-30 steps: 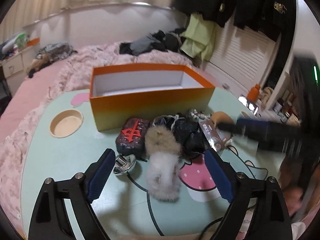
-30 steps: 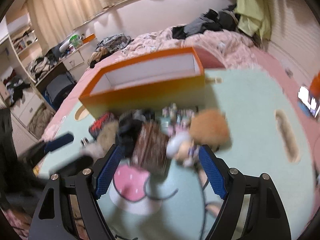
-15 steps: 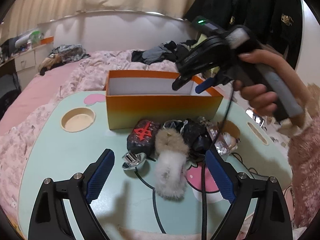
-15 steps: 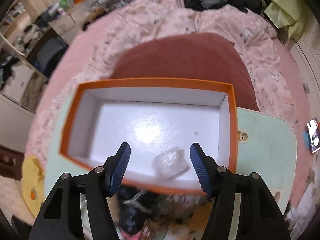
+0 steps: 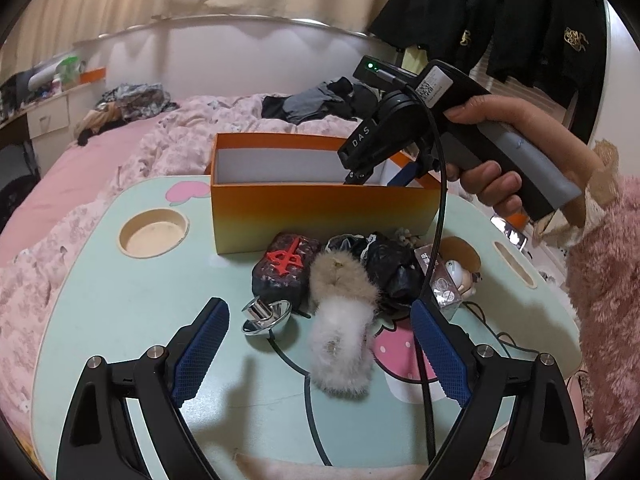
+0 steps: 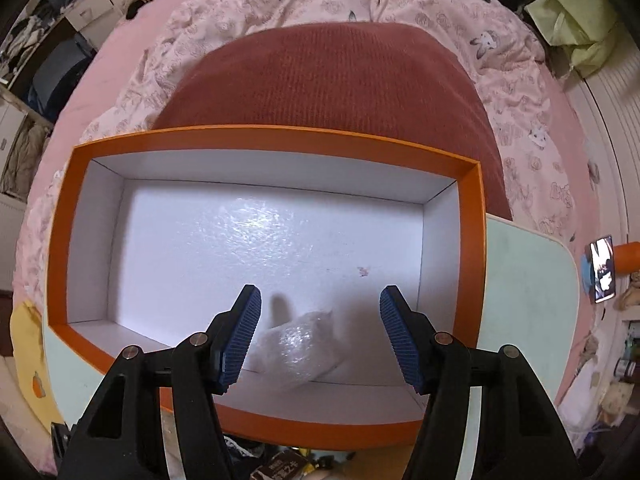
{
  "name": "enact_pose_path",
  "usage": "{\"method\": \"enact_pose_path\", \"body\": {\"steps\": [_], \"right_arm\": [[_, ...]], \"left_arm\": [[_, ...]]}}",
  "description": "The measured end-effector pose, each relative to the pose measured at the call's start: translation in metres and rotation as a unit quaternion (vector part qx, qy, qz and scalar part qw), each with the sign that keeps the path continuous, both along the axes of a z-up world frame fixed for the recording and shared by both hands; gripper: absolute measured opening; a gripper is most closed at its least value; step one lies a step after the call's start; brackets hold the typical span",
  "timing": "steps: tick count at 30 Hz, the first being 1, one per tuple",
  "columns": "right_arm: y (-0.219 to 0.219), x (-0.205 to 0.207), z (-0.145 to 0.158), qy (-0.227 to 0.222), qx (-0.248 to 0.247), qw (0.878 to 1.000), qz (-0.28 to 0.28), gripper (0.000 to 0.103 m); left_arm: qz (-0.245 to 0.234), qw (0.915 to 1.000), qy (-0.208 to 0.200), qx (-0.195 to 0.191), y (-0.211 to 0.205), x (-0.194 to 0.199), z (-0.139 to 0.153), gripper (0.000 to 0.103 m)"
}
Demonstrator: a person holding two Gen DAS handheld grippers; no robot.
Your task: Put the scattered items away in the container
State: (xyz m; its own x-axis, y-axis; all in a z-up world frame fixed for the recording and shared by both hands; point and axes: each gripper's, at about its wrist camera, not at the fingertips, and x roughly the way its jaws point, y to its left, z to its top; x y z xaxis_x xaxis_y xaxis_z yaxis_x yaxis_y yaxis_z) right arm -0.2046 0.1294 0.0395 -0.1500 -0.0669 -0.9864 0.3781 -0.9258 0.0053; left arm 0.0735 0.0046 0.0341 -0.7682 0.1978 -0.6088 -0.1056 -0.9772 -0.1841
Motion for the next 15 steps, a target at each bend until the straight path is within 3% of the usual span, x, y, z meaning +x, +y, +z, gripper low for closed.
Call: {"method": "enact_pose_path", "body": {"steps": [7, 8, 13, 15], "right_arm": [[-0.008, -0.004, -0.007, -0.042, 0.039, 0.998, 0.009, 0.061], [-0.009, -0.004, -0.009, -0.046, 0.046, 0.998, 0.010, 0.050], [-0.009, -0.002, -0.016, -0.027, 0.110, 0.993, 0.024, 0.025], [-0.006, -0.001, -0.016, -0.024, 0.110, 0.993, 0.031, 0.002]], "left_arm": [[-0.002, 1.0000, -0.004, 0.000, -0.001, 0.002, 0.001, 0.092], [-0.002, 1.0000, -0.003, 0.000, -0.001, 0.002, 0.001, 0.092], [-0.003, 1.0000, 0.000, -0.003, -0.001, 0.004, 0.002, 0.092], [-0.003, 1.0000, -0.002, -0.003, 0.000, 0.003, 0.001, 0.092]]}}
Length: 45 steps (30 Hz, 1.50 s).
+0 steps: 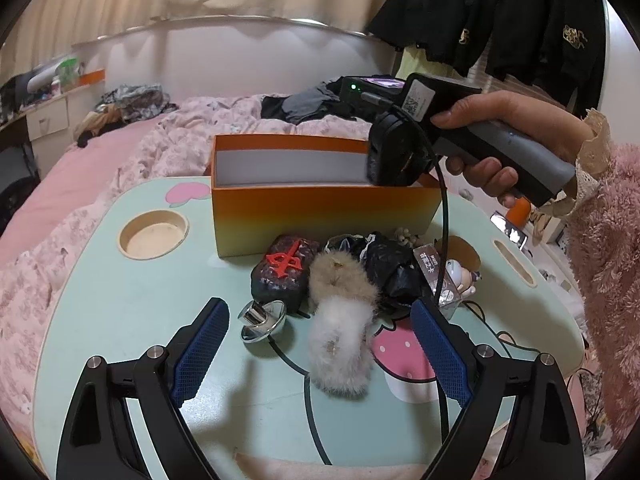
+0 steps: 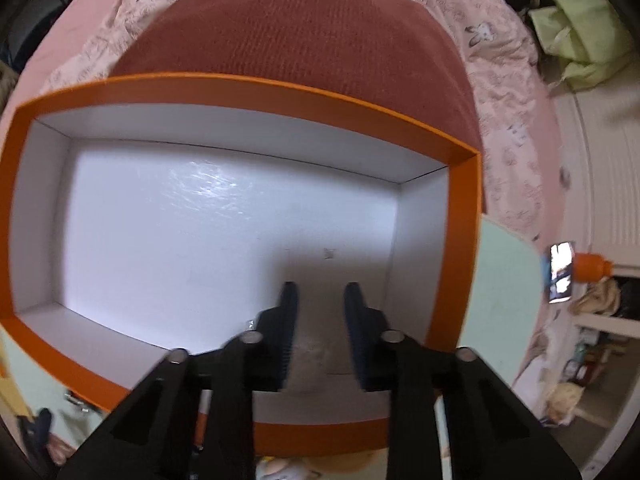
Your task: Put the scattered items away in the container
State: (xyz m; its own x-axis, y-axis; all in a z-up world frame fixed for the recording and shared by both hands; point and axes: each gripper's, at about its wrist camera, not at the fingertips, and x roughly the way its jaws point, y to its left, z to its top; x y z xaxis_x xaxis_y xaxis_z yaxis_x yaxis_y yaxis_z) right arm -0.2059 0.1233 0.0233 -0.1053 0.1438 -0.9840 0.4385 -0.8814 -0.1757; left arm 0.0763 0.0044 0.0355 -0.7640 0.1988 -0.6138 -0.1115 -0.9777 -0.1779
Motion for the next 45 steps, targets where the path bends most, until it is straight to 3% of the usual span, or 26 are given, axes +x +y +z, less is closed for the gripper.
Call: {"method": "enact_pose_path", "body": {"steps": [6, 15, 17, 18, 20, 26, 28, 37, 45], "right_arm": [[0.014, 0.001, 0.004, -0.001, -0.060, 0.998, -0.008, 0.000], [0.033, 0.008, 0.057, 0.031, -0.147, 0.988, -0.025, 0.000], [0.032, 0.004, 0.057, 0.004, -0.150, 0.988, -0.026, 0.001], [0.031, 0.002, 0.052, -0.022, -0.147, 0.989, -0.027, 0.003], [0.025, 0.001, 0.042, -0.058, -0.130, 0.990, -0.019, 0.022], [0.011, -0.004, 0.013, -0.101, -0.106, 0.989, -0.019, 0.032], [0.007, -0.006, 0.011, -0.094, -0.087, 0.992, -0.017, 0.038], [-0.011, 0.000, -0.011, -0.087, 0.012, 0.996, 0.025, 0.038], [-0.018, 0.000, 0.022, -0.039, -0.021, 0.998, 0.040, 0.034]], "left_arm": [[0.000, 1.0000, -0.007, 0.002, -0.002, -0.004, -0.002, 0.092], [-0.003, 0.9999, -0.016, 0.005, -0.003, -0.006, -0.005, 0.092], [-0.004, 0.9998, -0.018, 0.005, -0.003, -0.007, -0.006, 0.092], [-0.004, 0.9998, -0.019, 0.006, -0.003, -0.007, -0.006, 0.092], [-0.006, 0.9997, -0.022, 0.008, -0.003, -0.008, -0.007, 0.092], [-0.005, 0.9997, -0.023, 0.009, -0.006, -0.008, -0.008, 0.092], [-0.004, 0.9997, -0.022, 0.010, -0.005, -0.008, -0.007, 0.092], [-0.006, 0.9997, -0.024, 0.008, -0.005, -0.008, -0.008, 0.092], [-0.007, 0.9995, -0.028, 0.009, -0.005, -0.009, -0.010, 0.092]]}}
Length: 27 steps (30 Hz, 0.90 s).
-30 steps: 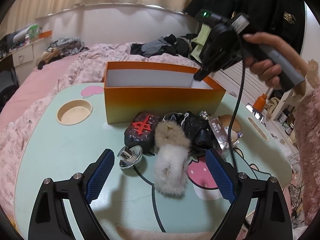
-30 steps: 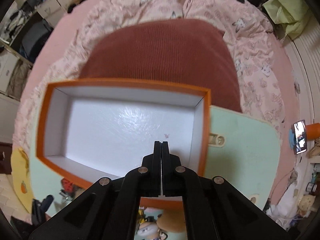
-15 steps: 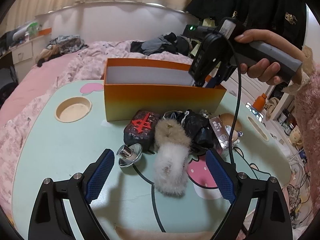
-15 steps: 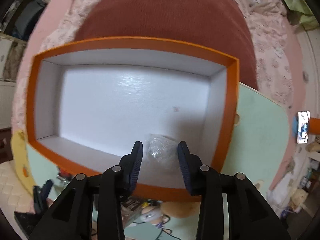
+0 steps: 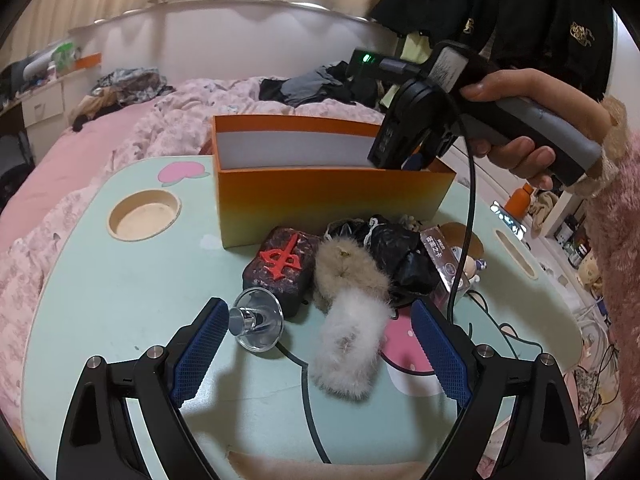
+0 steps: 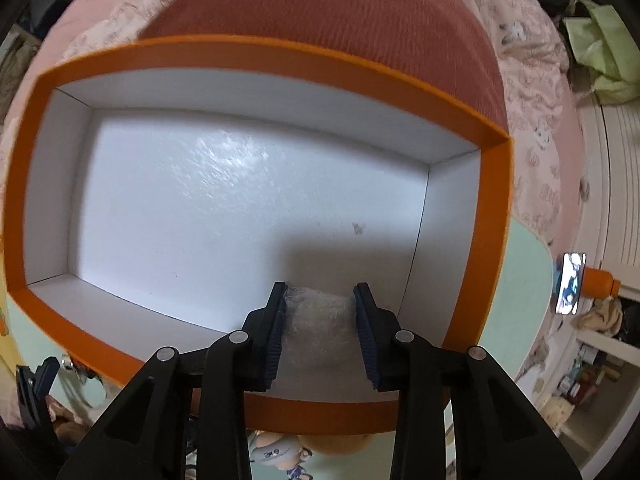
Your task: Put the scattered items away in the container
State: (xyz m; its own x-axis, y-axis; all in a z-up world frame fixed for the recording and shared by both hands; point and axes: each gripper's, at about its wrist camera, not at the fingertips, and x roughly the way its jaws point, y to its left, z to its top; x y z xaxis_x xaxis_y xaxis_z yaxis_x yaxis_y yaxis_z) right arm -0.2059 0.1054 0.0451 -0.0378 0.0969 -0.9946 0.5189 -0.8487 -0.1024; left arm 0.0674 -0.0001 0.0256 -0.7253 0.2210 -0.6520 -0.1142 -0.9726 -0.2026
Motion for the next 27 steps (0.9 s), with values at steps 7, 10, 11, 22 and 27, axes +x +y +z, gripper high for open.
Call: {"method": "enact_pose_path", "body": {"steps": [7, 10, 11, 22, 27], "right_arm": [[0.017, 0.043, 0.094, 0.117, -0.177, 0.977, -0.017, 0.035], [0.035, 0.091, 0.113, 0.124, -0.270, 0.955, -0.008, 0.035], [0.042, 0.100, 0.111, 0.121, -0.293, 0.948, -0.009, 0.035], [0.093, 0.110, 0.041, 0.106, -0.352, 0.924, -0.106, 0.036], [0.101, 0.116, 0.034, 0.154, -0.358, 0.912, -0.131, 0.037]], "left_arm": [[0.015, 0.9994, -0.010, 0.031, -0.021, -0.010, 0.006, 0.092], [0.044, 0.9982, -0.013, 0.038, -0.038, -0.021, 0.012, 0.092], [0.053, 0.9979, -0.015, 0.033, -0.042, -0.025, 0.014, 0.092], [0.044, 0.9908, -0.127, -0.005, -0.048, -0.102, -0.002, 0.092], [0.067, 0.9888, -0.133, 0.001, -0.052, -0.124, -0.015, 0.092]]}}
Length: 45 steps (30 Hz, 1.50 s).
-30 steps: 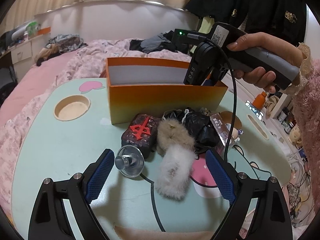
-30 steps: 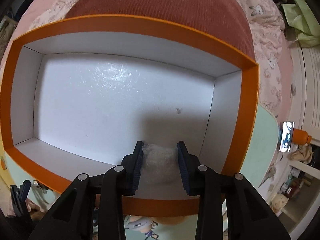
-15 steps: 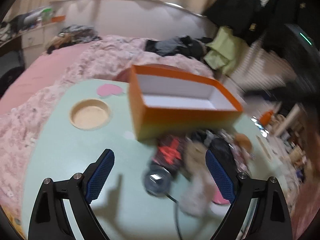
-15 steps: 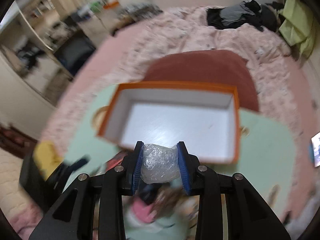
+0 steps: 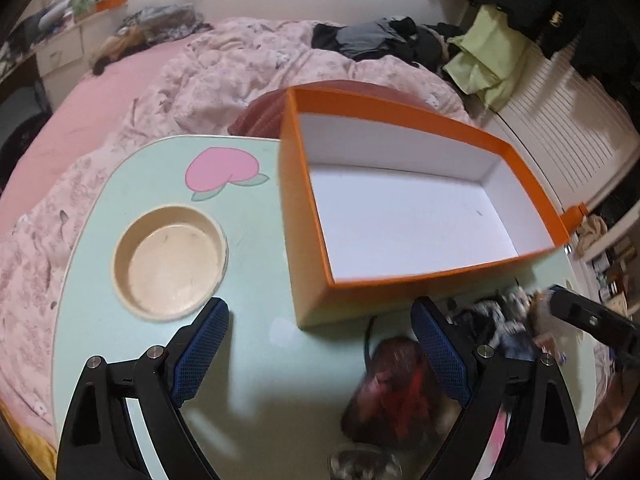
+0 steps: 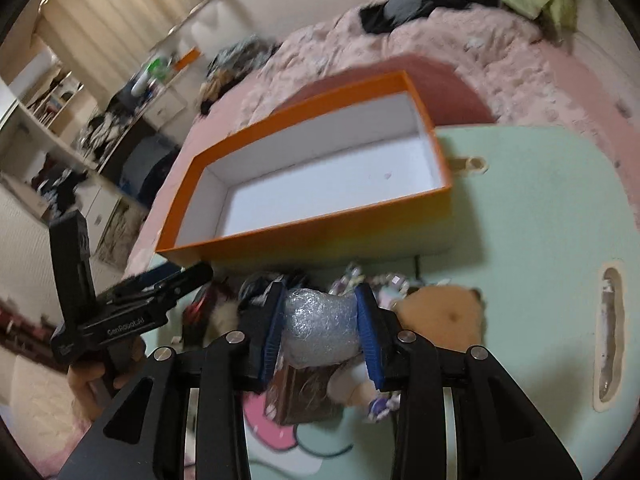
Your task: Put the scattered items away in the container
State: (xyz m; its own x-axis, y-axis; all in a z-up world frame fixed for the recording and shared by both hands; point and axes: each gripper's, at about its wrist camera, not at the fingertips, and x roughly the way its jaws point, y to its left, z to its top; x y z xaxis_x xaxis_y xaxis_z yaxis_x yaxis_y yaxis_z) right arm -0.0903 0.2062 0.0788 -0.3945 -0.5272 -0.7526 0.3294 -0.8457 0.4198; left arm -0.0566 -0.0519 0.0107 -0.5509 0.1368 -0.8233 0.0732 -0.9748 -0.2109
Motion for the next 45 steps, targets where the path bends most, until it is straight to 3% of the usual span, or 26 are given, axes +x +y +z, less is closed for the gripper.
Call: {"method": "enact_pose_path", "body": {"steps": [5, 9, 12, 17, 21, 25, 29, 36, 39, 40, 41, 43, 45], "right_arm": [[0.007, 0.008, 0.005, 0.043, -0.019, 0.999, -0.025, 0.059], [0.013, 0.021, 0.016, 0.090, -0.025, 0.994, -0.049, 0.061], [0.018, 0.040, 0.028, 0.131, -0.034, 0.989, -0.054, 0.061], [0.008, 0.089, 0.031, 0.191, 0.064, 0.978, -0.055, 0.066], [-0.002, 0.115, 0.010, 0.186, 0.113, 0.976, -0.024, 0.066], [-0.006, 0.132, -0.007, 0.179, 0.133, 0.974, -0.039, 0.066], [-0.013, 0.129, -0.020, 0.160, 0.171, 0.972, -0.032, 0.066], [0.001, 0.115, -0.037, 0.099, 0.146, 0.984, -0.033, 0.066], [0.006, 0.114, -0.039, 0.095, 0.145, 0.984, -0.041, 0.072], [0.006, 0.114, -0.039, 0.094, 0.146, 0.984, -0.040, 0.078], [0.005, 0.113, -0.040, 0.093, 0.149, 0.984, -0.039, 0.086], [0.002, 0.112, -0.042, 0.092, 0.168, 0.981, -0.042, 0.088], [-0.003, 0.109, -0.045, 0.088, 0.190, 0.977, -0.043, 0.097]], "left_arm": [[0.010, 0.9999, 0.002, 0.011, -0.007, -0.002, 0.002, 0.092], [-0.005, 0.9995, 0.029, 0.014, -0.005, 0.019, 0.018, 0.092], [-0.033, 0.9970, 0.069, -0.010, 0.004, 0.048, 0.039, 0.092], [-0.125, 0.9891, 0.055, -0.056, 0.032, 0.096, 0.049, 0.092], [-0.112, 0.9899, 0.045, -0.075, 0.041, 0.127, 0.034, 0.092], [-0.085, 0.9950, 0.039, -0.036, 0.041, 0.135, 0.020, 0.092], [-0.068, 0.9944, 0.054, -0.062, 0.041, 0.136, 0.016, 0.092], [-0.047, 0.9972, 0.024, -0.052, 0.035, 0.128, -0.004, 0.093], [-0.042, 0.9967, 0.028, -0.064, 0.038, 0.129, -0.007, 0.099], [-0.043, 0.9963, 0.028, -0.069, 0.040, 0.129, -0.008, 0.102], [-0.042, 0.9958, 0.029, -0.076, 0.042, 0.129, -0.010, 0.102], [-0.041, 0.9944, 0.030, -0.092, 0.045, 0.128, -0.012, 0.102], [-0.044, 0.9930, 0.027, -0.106, 0.048, 0.126, -0.013, 0.103]]}}
